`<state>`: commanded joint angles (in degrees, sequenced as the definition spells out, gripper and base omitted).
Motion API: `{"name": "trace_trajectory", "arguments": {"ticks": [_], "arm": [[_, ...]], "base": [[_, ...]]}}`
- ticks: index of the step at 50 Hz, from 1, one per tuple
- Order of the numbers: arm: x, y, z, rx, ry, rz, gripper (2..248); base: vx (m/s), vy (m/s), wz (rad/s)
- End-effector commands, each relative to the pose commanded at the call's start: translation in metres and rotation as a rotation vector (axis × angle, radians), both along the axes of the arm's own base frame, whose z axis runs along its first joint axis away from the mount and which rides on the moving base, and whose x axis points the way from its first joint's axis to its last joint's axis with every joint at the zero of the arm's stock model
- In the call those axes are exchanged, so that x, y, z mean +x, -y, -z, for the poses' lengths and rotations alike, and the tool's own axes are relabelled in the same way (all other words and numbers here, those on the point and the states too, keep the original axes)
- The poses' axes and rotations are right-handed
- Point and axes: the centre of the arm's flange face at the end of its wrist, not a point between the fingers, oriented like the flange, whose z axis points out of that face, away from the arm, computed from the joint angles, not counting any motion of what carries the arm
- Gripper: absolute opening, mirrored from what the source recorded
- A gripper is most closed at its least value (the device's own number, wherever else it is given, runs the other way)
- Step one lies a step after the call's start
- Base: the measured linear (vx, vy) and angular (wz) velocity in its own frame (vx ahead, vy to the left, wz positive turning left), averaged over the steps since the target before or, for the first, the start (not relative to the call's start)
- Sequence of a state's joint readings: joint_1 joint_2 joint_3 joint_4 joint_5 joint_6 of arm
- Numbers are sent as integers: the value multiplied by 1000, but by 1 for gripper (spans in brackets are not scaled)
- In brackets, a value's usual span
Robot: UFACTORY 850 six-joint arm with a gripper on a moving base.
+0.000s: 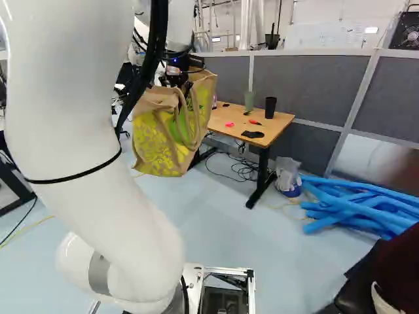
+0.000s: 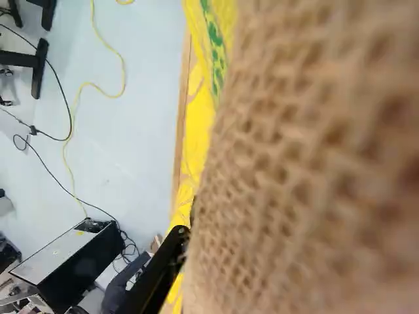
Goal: Pick up the bag on the ground and place it on the table
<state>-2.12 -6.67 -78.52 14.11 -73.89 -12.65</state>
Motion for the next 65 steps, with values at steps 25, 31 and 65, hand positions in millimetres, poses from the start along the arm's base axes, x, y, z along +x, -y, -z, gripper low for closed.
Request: {"name": "trace_trajectory", "arguments": {"ticks": [25, 31, 65], "arm": [[0, 0, 0, 0, 0, 0, 22], [0, 0, 0, 0, 0, 0, 22], [0, 0, 0, 0, 0, 0, 22]], "base": [[162, 84, -18], [165, 77, -73], [165, 42, -258]]}}
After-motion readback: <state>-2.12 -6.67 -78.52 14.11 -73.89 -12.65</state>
